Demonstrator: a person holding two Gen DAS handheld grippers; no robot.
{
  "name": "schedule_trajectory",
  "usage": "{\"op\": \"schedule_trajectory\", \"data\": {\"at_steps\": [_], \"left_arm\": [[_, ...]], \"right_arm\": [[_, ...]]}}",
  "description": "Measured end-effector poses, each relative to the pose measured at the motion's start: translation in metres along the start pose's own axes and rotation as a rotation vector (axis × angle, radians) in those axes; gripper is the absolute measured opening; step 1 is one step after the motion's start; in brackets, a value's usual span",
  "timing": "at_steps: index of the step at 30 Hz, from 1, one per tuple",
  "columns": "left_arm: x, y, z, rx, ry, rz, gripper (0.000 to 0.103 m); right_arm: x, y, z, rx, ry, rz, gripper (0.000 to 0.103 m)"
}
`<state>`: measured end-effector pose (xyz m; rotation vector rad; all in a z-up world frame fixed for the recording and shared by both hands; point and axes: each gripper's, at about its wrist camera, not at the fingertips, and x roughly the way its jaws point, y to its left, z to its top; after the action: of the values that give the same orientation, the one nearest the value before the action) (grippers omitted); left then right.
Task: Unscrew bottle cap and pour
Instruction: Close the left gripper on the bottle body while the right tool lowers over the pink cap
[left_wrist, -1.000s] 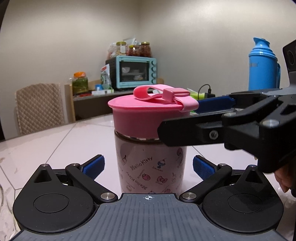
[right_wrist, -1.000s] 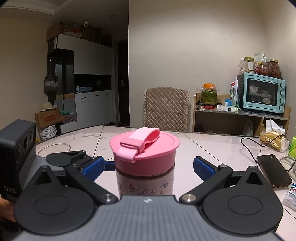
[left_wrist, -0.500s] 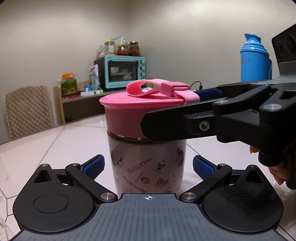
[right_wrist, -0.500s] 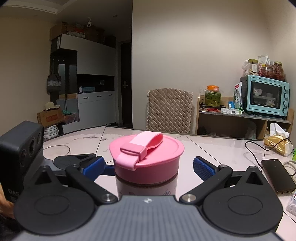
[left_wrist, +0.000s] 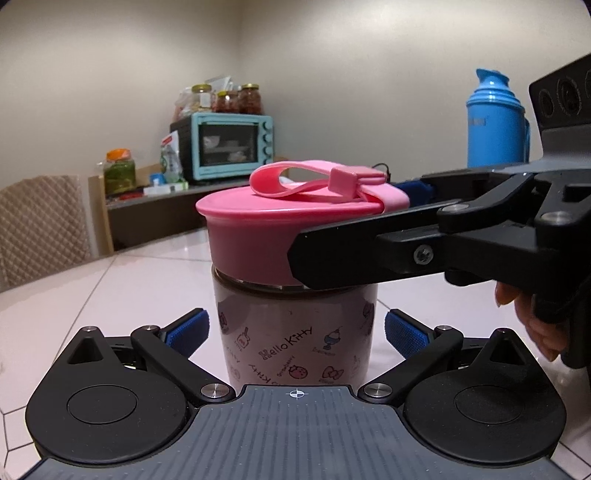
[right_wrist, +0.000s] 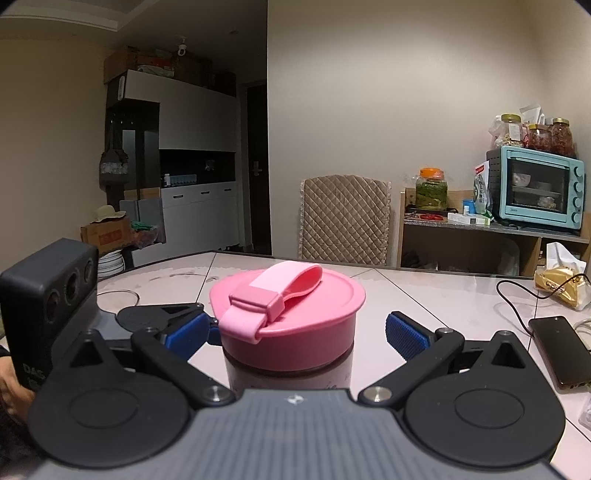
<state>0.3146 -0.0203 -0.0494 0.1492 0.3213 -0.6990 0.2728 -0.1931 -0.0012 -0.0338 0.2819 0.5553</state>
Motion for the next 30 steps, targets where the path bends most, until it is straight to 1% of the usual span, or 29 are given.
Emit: {"op": "schedule_trajectory", "data": {"at_steps": [6, 7, 9, 10, 30], "left_arm": [[0.001, 0.003, 0.0, 0.005, -0.015, -0.025, 0.102], [0.002, 0.003, 0.0, 0.007, -0.015, -0.026, 0.099], [0.004, 0.004, -0.001, 0.005, -0.009, -0.03, 0.092], [0.004, 0.004, -0.001, 0.004, -0.007, -0.032, 0.09], [0.005, 0.0, -0.001, 0.004, -0.003, -0.041, 0.09]], "right_arm": [[0.004, -0.002, 0.0, -0.007, 0.004, 0.012, 0.103], [0.005, -0.002, -0.001, -0.013, 0.006, 0.012, 0.103], [0.006, -0.002, -0.001, -0.02, 0.008, 0.013, 0.103], [0.006, -0.002, -0.001, -0.023, 0.01, 0.014, 0.103], [0.02, -0.015, 0.001, 0.005, 0.016, 0.006, 0.103]]}}
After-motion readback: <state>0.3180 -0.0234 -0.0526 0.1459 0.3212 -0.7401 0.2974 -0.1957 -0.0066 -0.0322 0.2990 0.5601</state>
